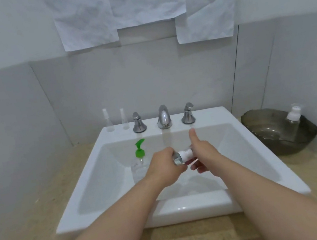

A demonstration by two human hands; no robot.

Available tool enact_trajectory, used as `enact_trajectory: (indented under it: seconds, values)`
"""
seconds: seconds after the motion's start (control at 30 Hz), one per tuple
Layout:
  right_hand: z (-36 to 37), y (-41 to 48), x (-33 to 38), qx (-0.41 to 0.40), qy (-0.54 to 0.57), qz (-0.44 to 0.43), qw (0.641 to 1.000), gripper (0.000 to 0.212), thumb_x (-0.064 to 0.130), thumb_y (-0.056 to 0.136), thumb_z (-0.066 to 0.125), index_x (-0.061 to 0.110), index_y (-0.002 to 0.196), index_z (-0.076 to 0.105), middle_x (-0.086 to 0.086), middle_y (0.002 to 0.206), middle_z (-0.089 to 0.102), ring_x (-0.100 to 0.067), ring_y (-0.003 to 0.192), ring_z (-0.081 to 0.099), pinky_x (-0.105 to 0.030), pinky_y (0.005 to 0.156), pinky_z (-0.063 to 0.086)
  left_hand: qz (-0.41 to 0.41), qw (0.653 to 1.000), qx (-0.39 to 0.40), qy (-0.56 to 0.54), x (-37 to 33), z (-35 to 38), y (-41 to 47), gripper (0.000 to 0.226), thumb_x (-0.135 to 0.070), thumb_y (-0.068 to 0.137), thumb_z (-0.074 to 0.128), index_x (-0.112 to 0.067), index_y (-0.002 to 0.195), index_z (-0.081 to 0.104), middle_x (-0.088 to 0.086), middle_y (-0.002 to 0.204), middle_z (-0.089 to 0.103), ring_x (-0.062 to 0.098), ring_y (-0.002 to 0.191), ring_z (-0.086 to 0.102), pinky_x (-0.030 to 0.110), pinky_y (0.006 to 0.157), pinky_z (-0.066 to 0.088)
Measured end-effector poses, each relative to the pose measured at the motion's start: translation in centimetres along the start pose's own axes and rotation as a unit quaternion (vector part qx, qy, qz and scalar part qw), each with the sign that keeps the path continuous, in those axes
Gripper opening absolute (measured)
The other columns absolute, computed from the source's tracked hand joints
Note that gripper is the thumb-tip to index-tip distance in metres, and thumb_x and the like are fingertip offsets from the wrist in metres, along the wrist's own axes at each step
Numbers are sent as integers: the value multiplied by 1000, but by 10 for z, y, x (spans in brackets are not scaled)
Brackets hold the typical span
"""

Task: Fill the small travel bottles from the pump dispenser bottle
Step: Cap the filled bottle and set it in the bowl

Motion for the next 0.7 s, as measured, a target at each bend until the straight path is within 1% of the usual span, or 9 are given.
enact_trajectory:
  seconds: [0.07,0.13,0.27,0.33,0.4,0.5,0.57,0.63,0.7]
  values:
    - [-7,-3,-11,14,-37,-12,999,78,74,99,30,7,89,70,-9,72,72,-21,53,57,-25,49,41,20,999,11,40,-10,18,4,28,-15,87,74,-19,98,49,2,99,60,21,85,55,30,69,41]
    - [-13,-1,-20,-6,-13,-8,1000,67,71,95,47,9,79,67,-7,61,65,-18,48,49,-24,47,36,29,998,2,51,-14,29,5,27,-9,89,67,-17,99,44,4,99,57,23,85,54,32,69,40]
    - [-13,4,-26,-7,36,-8,999,43,52,89,68,11,81,58,-6,57,57,-15,41,41,-21,41,29,25,998,-37,38,-15,31,11,20,-12,91,60,-17,96,41,2,90,55,25,81,53,35,65,39]
    - [-9,5,-23,3,35,-25,999,35,40,88,70,13,76,52,-5,54,52,-15,41,38,-21,42,27,8,999,0,35,-10,36,12,22,-14,87,67,-17,97,48,0,91,57,25,84,56,31,66,41]
    - [-6,3,-14,1,8,-66,998,35,38,86,71,12,75,51,-4,53,51,-17,44,39,-23,43,29,-42,997,59,-39,2,42,12,20,-9,79,77,-14,93,63,-1,85,61,23,80,60,28,63,43]
    - [-3,-1,-2,-7,-46,-139,989,40,44,87,74,7,86,60,-2,64,59,-16,55,49,-26,53,38,-123,957,138,-225,16,50,5,24,6,73,75,-14,74,63,3,70,51,18,56,43,26,51,32]
    - [-2,-3,2,21,-21,-167,986,29,37,85,78,14,94,64,0,85,62,-16,72,55,-28,65,41,-144,937,149,-282,20,51,4,29,9,76,74,-14,86,59,5,72,50,15,53,40,26,49,30]
    - [-2,-8,5,54,38,-167,984,29,20,74,75,22,101,63,-2,104,61,-16,85,56,-28,71,41,-158,934,151,-281,23,53,4,39,2,78,81,-15,97,51,4,76,54,15,55,43,26,49,33]
    - [-4,-11,4,51,70,-143,986,40,27,69,66,26,108,60,-2,111,61,-16,90,58,-28,71,42,-149,952,143,-227,26,54,6,47,-10,75,88,-17,97,47,4,85,56,17,62,47,28,54,38]
Point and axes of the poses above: each hand's wrist, its own y-axis towards the middle knuckle, its own z-axis out of the palm, x = y × z, the point moved 9 cm from there along y, towards the middle knuckle
